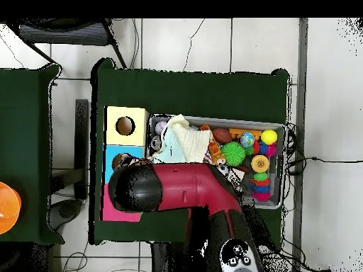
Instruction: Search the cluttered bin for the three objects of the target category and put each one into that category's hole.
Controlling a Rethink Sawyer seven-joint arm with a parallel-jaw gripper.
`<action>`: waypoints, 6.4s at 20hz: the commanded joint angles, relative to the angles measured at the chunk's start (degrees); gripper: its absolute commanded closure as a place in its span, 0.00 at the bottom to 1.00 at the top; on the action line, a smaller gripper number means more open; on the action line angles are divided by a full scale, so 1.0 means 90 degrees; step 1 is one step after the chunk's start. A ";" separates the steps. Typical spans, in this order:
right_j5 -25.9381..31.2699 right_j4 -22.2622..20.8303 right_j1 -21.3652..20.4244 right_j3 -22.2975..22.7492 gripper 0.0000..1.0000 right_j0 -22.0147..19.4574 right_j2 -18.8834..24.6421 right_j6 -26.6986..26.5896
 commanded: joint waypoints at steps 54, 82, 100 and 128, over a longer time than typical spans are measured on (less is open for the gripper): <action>-0.0621 0.1855 0.1683 -0.1449 1.00 0.2420 -0.2492 0.2101; -0.0064 0.1847 0.1626 -0.1475 0.00 0.1762 -0.2268 0.1112; -0.1199 0.1581 0.2452 -0.1603 0.00 0.0838 -0.1463 0.0878; -0.2006 0.2236 0.2984 -0.1521 0.00 0.1037 -0.1222 0.1449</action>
